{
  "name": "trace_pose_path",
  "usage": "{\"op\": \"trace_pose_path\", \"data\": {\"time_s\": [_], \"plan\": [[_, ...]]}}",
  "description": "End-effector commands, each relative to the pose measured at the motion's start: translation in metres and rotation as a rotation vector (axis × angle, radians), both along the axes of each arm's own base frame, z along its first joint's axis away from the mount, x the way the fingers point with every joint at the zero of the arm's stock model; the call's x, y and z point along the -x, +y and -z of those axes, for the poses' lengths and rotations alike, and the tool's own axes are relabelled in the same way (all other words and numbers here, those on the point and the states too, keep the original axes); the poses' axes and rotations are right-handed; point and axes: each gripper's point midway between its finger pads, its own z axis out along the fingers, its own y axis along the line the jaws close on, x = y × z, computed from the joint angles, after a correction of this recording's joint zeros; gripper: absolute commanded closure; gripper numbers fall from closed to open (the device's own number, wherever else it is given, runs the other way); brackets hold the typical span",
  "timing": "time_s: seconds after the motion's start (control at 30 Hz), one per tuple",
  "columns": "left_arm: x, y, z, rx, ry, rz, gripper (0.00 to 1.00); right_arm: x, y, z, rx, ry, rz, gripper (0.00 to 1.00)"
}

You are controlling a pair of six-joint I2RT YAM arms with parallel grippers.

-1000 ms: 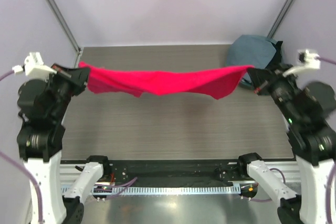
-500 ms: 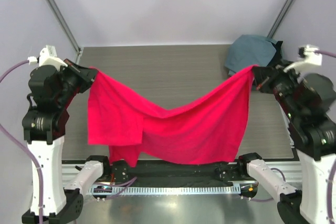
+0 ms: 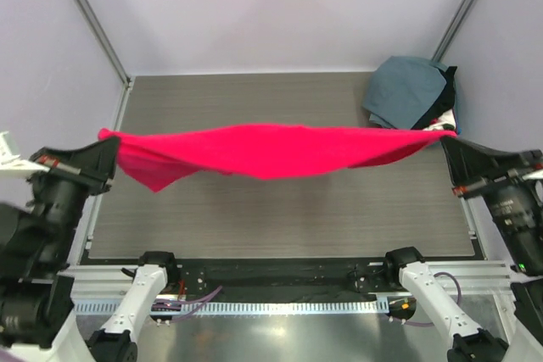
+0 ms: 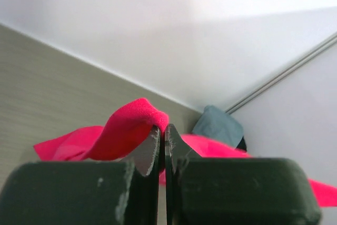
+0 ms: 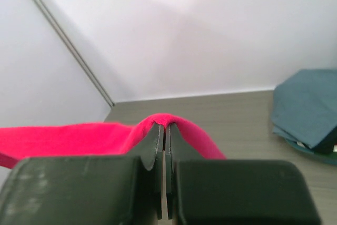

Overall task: Fold and stack the t-shirts
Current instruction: Flatten the tshirt out

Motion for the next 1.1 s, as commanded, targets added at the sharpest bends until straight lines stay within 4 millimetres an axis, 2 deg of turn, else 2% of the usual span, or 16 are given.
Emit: {"op": "trace_pose_path", "data": {"time_s": [0.0, 0.2, 0.33, 0.47, 0.5, 0.53, 0.57, 0.6, 0.67, 0.73, 0.77, 0.8, 0.93, 0.97, 1.03, 1.07], "plan": [[0.021, 0.005, -0.019, -0.017, -0.061, -0.023, 1.0, 0.014, 0.005, -0.01, 0.012, -0.044, -0.042, 0.99], [0.025, 0.004, -0.031, -0.004, -0.079, -0.016, 1.0, 0.023, -0.004, -0.023, 0.007, -0.082, -0.004, 0.99], [-0.01, -0.001, -0.018, 0.006, -0.003, 0.001, 1.0, -0.011, -0.016, -0.013, 0.006, -0.006, 0.098, 0.99], [-0.09, -0.001, 0.019, 0.054, 0.112, -0.027, 1.0, -0.102, -0.008, 0.041, 0.029, 0.208, 0.157, 0.99], [-0.107, 0.004, 0.025, 0.064, 0.127, -0.06, 1.0, -0.124, -0.004, 0.04, 0.018, 0.198, 0.161, 0.99], [-0.145, 0.003, 0.046, 0.075, 0.202, -0.072, 1.0, -0.143, 0.0, 0.045, 0.016, 0.214, 0.164, 0.99], [-0.168, 0.0, 0.047, 0.09, 0.199, -0.063, 1.0, -0.182, 0.008, 0.061, 0.017, 0.276, 0.162, 0.99], [-0.209, -0.005, 0.074, 0.119, 0.285, -0.057, 1.0, -0.201, 0.015, 0.055, 0.002, 0.256, 0.149, 0.99], [-0.253, -0.008, 0.075, 0.144, 0.266, -0.053, 1.0, -0.235, 0.024, 0.043, -0.032, 0.237, 0.141, 0.99], [-0.284, -0.014, 0.082, 0.159, 0.281, -0.03, 0.65, -0.281, 0.035, 0.053, -0.037, 0.251, 0.124, 0.35], [-0.308, -0.015, 0.09, 0.153, 0.314, -0.029, 0.38, -0.288, 0.037, 0.04, -0.051, 0.229, 0.121, 0.17], [-0.314, -0.014, 0.092, 0.154, 0.338, -0.04, 0.02, -0.302, 0.041, 0.055, -0.051, 0.278, 0.117, 0.1], [-0.316, -0.013, 0.103, 0.089, 0.412, -0.04, 0.0, -0.292, 0.048, 0.071, -0.041, 0.32, 0.067, 0.08], [-0.306, -0.013, 0.107, 0.085, 0.418, -0.038, 0.0, -0.289, 0.047, 0.096, -0.028, 0.371, 0.073, 0.1], [-0.295, -0.003, 0.115, 0.073, 0.425, -0.094, 0.0, -0.271, 0.044, 0.106, -0.033, 0.383, 0.075, 0.11], [-0.276, 0.003, 0.125, 0.073, 0.439, -0.125, 0.0, -0.266, 0.044, 0.139, -0.02, 0.448, 0.069, 0.11]]}}
